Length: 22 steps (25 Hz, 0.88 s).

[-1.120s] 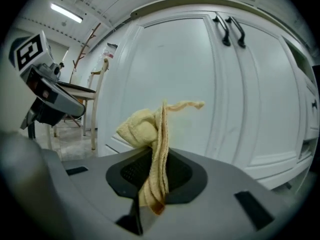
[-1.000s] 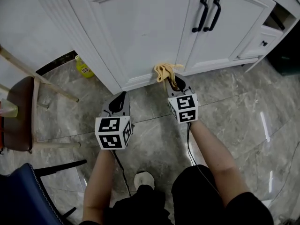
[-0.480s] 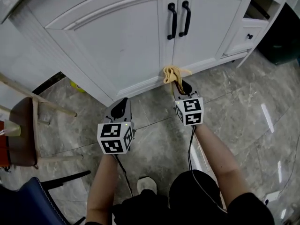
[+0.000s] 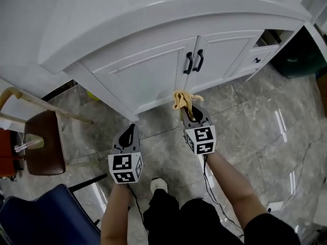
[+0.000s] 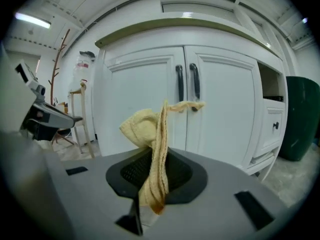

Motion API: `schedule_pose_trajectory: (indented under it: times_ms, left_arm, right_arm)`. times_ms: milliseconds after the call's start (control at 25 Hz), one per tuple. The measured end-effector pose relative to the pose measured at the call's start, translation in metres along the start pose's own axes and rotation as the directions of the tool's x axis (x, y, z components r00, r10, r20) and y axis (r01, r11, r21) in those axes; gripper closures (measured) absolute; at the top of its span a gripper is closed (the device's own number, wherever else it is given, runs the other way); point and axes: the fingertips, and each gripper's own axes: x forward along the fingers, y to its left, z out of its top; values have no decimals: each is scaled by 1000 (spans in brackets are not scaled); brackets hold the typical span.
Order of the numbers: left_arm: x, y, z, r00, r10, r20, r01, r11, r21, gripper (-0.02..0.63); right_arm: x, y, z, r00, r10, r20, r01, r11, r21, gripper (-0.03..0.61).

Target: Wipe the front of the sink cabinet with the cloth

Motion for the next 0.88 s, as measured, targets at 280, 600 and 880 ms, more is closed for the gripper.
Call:
schedule_pose_trajectory:
  times_ms: [280, 600, 880]
  left_arm:
    - [-128, -11, 62, 992, 69, -104, -82, 988, -128, 600]
    - [-278, -79, 150, 972, 125, -198, -164, 968, -191, 600]
    - [-362, -132, 228, 979, 126, -160, -158, 965, -209, 600]
  right_arm:
    - [-84, 50, 98, 994, 65, -91, -62, 997, 37, 497]
    - [-226, 72, 226, 971, 185, -153, -185, 983, 15, 495]
    - [-301, 63, 315, 971, 213, -113, -210, 977, 39, 496]
